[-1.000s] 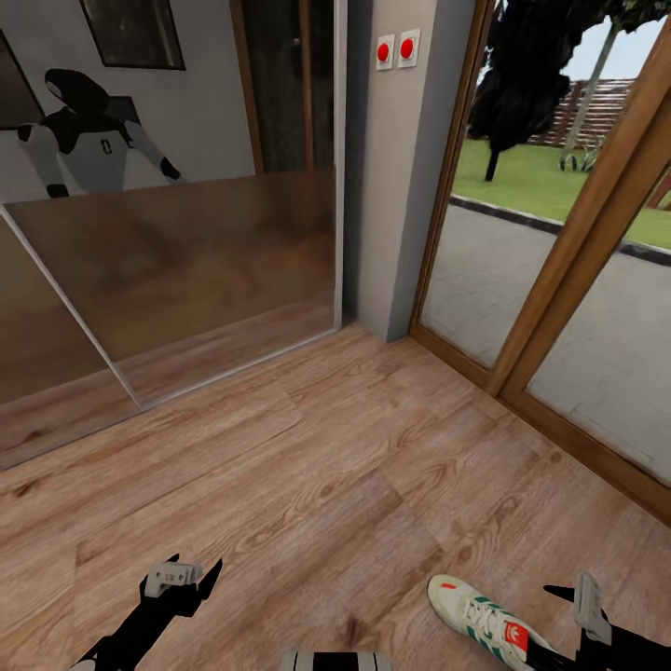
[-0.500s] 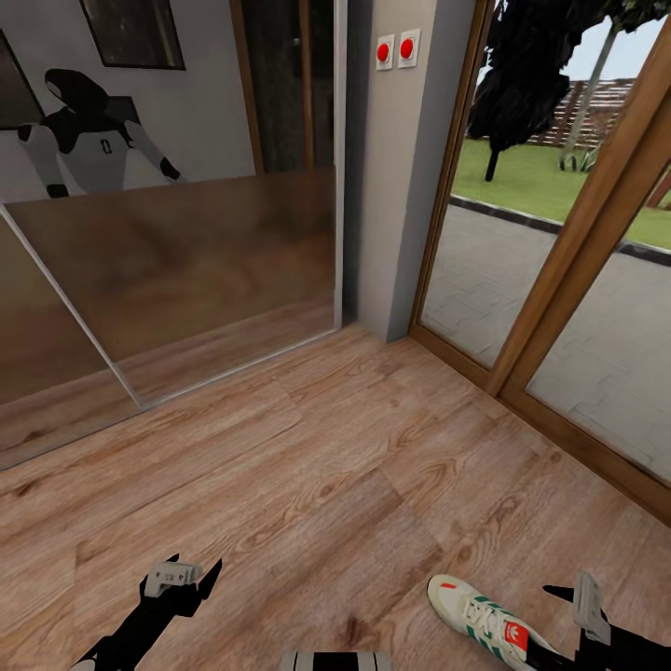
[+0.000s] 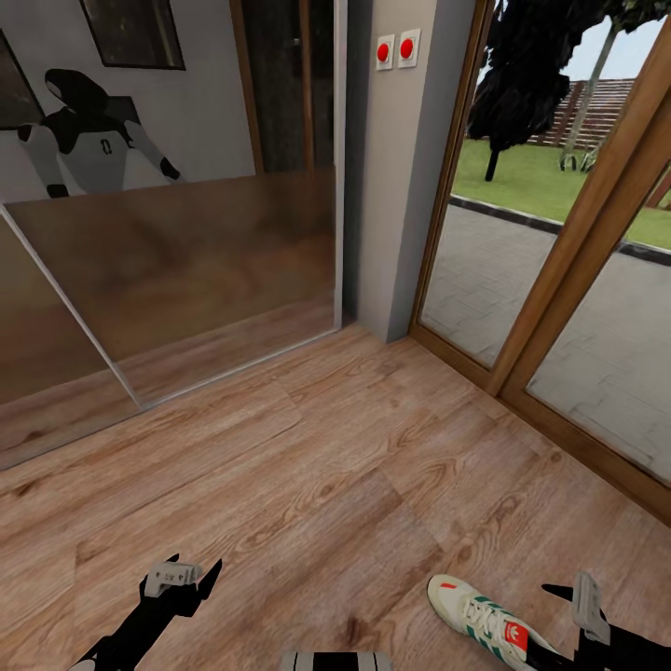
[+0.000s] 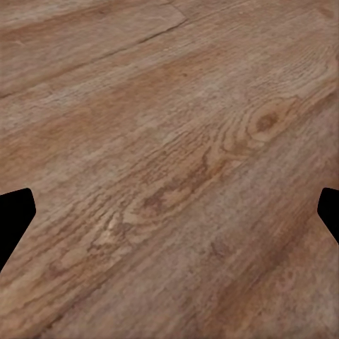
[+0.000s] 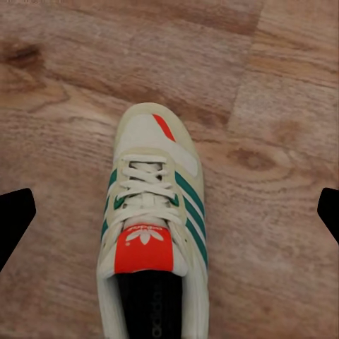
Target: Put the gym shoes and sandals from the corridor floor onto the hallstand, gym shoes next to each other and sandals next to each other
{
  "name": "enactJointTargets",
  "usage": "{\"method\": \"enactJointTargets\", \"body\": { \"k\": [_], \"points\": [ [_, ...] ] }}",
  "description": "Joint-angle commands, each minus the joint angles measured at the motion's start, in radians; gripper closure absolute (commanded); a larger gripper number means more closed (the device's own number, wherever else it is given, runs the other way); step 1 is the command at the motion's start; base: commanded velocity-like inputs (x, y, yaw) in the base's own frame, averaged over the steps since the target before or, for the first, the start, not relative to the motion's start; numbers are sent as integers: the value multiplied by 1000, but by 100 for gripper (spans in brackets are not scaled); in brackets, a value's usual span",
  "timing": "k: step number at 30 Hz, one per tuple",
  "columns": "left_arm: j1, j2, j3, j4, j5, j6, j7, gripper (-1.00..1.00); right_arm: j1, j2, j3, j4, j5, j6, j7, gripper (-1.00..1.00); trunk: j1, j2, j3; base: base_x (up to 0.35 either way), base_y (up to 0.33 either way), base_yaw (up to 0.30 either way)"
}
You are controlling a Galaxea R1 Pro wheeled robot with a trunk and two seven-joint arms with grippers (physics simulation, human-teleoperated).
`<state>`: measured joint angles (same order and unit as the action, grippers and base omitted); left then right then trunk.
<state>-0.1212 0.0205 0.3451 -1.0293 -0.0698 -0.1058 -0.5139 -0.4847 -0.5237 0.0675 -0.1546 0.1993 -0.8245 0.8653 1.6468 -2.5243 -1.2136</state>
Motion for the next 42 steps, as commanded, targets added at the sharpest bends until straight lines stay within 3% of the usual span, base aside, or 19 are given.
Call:
{"method": "enactJointTargets", "body": {
  "k": [1,42],
  "points": [
    [0,0,0,0,0,0,0,-100,0,0,0,1,0,-3,0,-100,0,0,0,0,0,0],
    [0,1,1,0,1,0,0,-100,0,4,0,6,-1,-15,0,-100,0,0,0,0,0,0]
  ]
}}
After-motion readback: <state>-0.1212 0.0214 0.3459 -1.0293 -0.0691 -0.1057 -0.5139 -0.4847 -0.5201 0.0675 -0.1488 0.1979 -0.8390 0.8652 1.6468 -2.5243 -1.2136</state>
